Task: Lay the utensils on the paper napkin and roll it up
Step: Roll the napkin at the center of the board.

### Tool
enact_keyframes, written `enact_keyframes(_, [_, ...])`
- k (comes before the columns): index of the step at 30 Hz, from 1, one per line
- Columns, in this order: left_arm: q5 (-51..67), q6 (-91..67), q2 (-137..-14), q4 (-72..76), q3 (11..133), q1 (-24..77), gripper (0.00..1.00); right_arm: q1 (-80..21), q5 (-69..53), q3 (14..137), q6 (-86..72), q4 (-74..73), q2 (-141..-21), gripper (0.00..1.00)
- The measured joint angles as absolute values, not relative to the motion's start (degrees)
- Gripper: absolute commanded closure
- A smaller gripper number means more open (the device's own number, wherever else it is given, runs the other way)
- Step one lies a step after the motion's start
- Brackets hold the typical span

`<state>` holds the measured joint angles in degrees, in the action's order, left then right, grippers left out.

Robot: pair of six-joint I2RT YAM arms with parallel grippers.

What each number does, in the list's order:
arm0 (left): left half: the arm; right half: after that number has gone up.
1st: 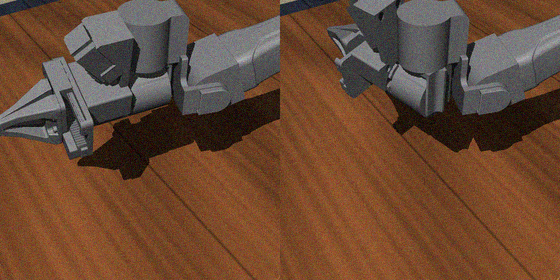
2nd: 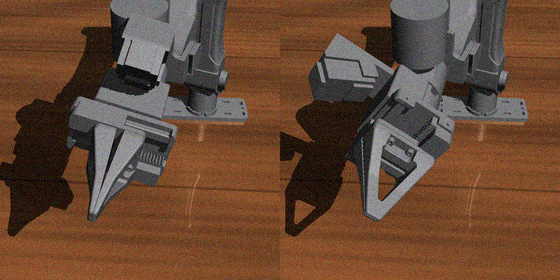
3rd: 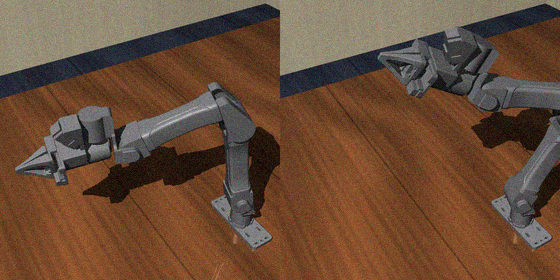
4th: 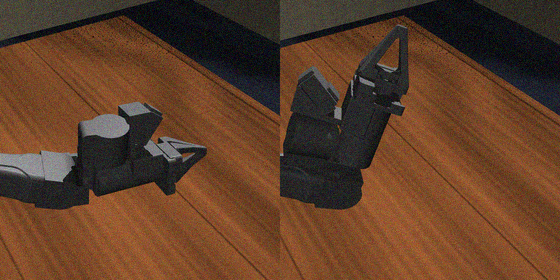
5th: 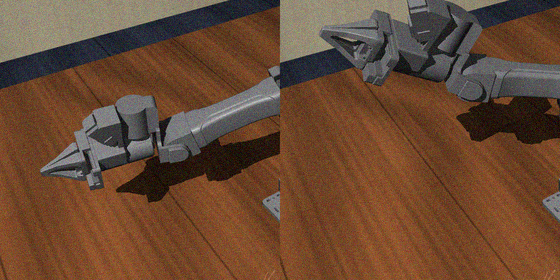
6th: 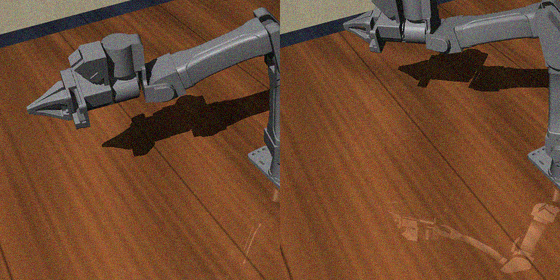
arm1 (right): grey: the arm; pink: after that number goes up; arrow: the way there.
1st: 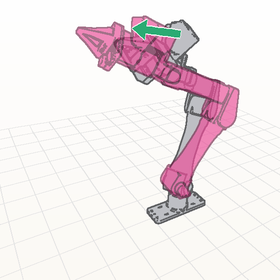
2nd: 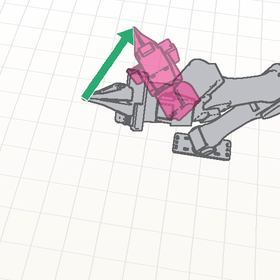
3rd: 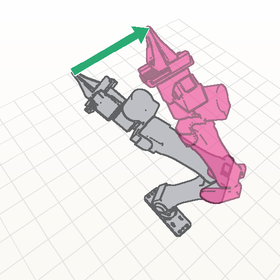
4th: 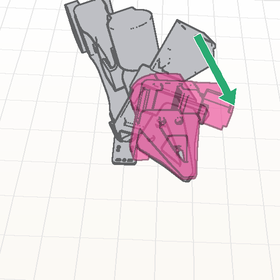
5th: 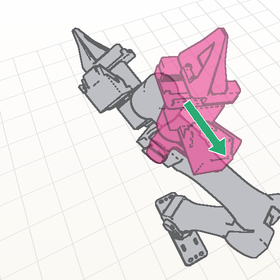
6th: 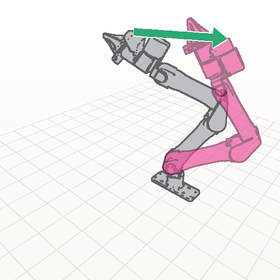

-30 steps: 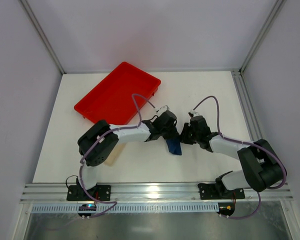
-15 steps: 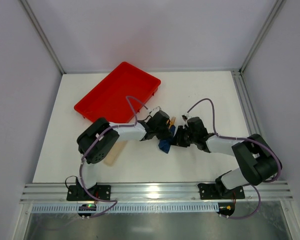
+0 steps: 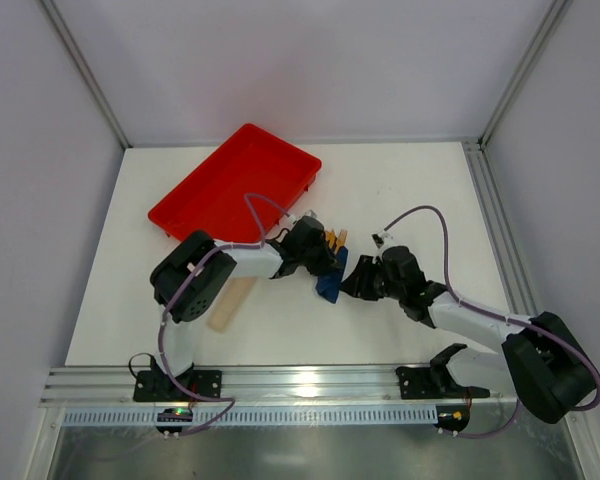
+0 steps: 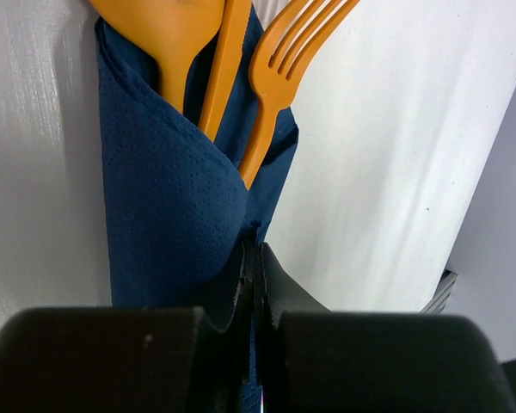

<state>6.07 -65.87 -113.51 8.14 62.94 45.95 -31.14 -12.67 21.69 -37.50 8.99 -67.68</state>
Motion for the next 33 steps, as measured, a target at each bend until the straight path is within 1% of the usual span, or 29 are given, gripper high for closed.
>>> enact_keyframes(3, [6.87, -65.84, -113.54, 9.61, 62.24, 45.65, 0.99, -33.45, -10.94, 21.52, -40.01, 10.39, -65.84, 0.61])
enact_keyframes(8, [7.79, -66.13, -113.84, 12.01, 61.34, 45.56, 0.99, -35.86, -7.53, 21.78, -43.77, 12.56, -67.44, 0.59])
enact_keyframes(18, [8.58, -67.09, -114.48, 13.32, 61.32, 45.56, 0.99, -36.34, -4.34, 24.97, -46.13, 15.77, -74.48, 0.61])
enact_keyframes(19, [8.58, -67.09, -114.50, 13.34, 61.32, 45.56, 0.99, -36.36, -4.19, 25.02, -46.24, 16.03, -74.78, 0.63])
enact_keyframes(23, [8.58, -67.09, -114.52, 13.34, 61.32, 45.56, 1.00, -36.53, -3.68, 25.26, -46.37, 16.34, -75.75, 0.65])
enact_keyframes(33, [8.49, -67.11, -114.54, 13.28, 61.36, 45.47, 1.00, -37.52, -3.55, 25.28, -46.54, 18.26, -76.86, 0.66])
